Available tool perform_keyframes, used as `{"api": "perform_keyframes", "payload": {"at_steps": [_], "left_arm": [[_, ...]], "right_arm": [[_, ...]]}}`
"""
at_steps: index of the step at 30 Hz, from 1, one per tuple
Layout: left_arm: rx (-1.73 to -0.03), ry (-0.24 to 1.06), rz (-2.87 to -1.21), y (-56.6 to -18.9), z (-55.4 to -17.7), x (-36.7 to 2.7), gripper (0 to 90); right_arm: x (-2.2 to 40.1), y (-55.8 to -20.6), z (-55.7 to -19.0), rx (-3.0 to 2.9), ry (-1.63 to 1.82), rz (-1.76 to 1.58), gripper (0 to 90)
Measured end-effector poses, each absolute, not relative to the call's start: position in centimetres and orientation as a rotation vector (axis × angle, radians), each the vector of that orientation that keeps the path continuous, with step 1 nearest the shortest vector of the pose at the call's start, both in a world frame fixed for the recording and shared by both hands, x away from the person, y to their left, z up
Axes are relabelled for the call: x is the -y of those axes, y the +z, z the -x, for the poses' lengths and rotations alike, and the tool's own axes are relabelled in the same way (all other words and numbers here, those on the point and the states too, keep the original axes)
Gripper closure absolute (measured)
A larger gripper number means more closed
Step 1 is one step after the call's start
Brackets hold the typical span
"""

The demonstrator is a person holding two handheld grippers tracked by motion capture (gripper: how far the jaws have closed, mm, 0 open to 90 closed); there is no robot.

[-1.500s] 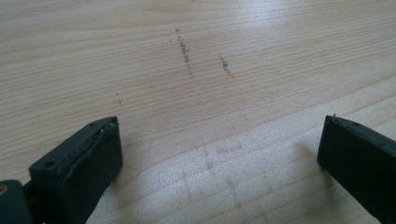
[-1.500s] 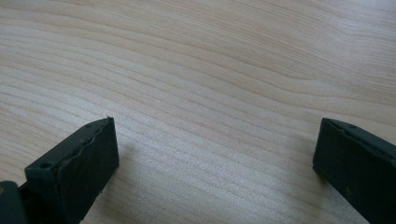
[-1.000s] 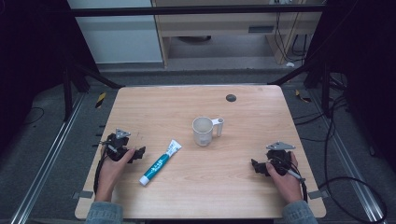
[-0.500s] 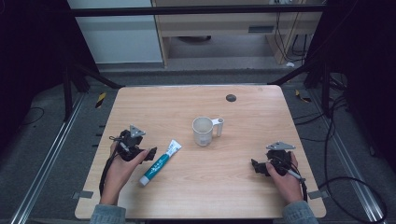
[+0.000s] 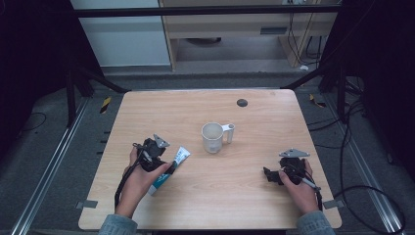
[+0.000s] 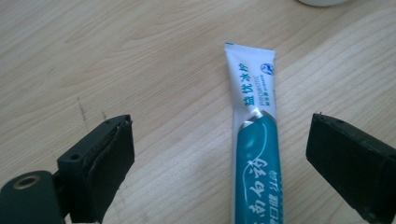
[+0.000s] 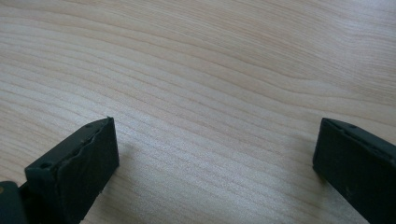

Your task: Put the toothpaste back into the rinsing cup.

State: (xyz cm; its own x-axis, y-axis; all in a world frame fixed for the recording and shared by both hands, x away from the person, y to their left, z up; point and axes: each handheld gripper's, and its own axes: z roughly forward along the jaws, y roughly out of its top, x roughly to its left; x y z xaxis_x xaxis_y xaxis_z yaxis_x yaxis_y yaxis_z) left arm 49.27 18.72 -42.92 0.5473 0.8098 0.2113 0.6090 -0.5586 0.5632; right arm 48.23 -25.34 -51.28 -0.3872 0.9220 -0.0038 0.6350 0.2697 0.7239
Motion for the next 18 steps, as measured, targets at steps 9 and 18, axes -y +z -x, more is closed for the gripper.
{"api": "perform_keyframes", "payload": {"at_steps": [9, 18], "left_arm": [[-1.170, 0.592, -2.355, -42.75, -49.21, -18.57, 6.0], [-1.153, 0.550, -2.403, -43.28, -48.83, -18.09, 17.7]], "right_arm": [[25.33, -51.28, -48.18, -2.117, 0.905, -1.408, 0.5], [25.33, -51.28, -48.18, -2.117, 0.905, -1.409, 0.5]]}}
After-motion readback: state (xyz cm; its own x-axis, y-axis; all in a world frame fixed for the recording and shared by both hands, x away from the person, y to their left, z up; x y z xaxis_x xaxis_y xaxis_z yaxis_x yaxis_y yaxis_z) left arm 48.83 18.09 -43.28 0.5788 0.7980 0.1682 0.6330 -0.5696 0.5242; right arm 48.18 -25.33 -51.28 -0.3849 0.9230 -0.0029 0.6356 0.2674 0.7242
